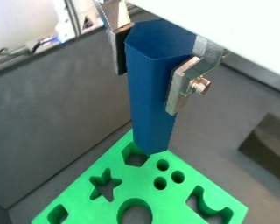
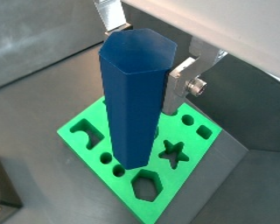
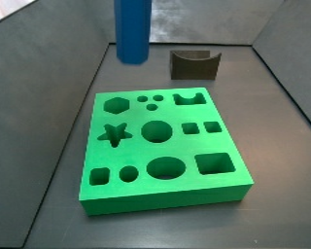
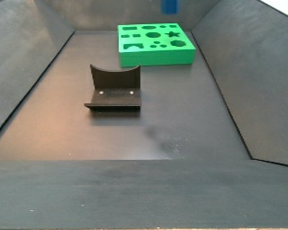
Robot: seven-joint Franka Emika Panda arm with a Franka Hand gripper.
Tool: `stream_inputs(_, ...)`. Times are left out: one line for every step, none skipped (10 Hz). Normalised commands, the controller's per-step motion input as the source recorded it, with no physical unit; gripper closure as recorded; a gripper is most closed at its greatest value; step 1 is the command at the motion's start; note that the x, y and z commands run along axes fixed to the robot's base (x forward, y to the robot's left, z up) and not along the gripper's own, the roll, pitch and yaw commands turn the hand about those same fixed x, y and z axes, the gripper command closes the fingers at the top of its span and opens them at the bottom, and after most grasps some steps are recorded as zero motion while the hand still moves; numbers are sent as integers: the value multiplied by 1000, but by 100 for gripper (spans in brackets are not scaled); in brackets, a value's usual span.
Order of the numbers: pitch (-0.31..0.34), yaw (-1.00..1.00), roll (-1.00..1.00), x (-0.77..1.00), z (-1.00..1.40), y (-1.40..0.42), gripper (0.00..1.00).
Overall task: Pick up the hexagon object. Move up. Place the hexagon object on the fixture. Regrasp the hexagon object. Move to above the board. Insert the hexagon object.
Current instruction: Insert the hexagon object.
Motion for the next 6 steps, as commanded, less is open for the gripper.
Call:
stream_inputs(-154, 397, -174, -209, -397, 0, 100)
stream_inputs(-20, 6, 0, -49, -3, 0, 100)
stream_inputs(0, 0, 0, -37, -9, 0, 100)
stream_inputs(-13, 0, 0, -37, -109, 0, 100)
stream_inputs(-61, 197, -49, -151, -257, 11, 100)
stream_inputs(-71, 357, -101, -86, -306, 3, 100)
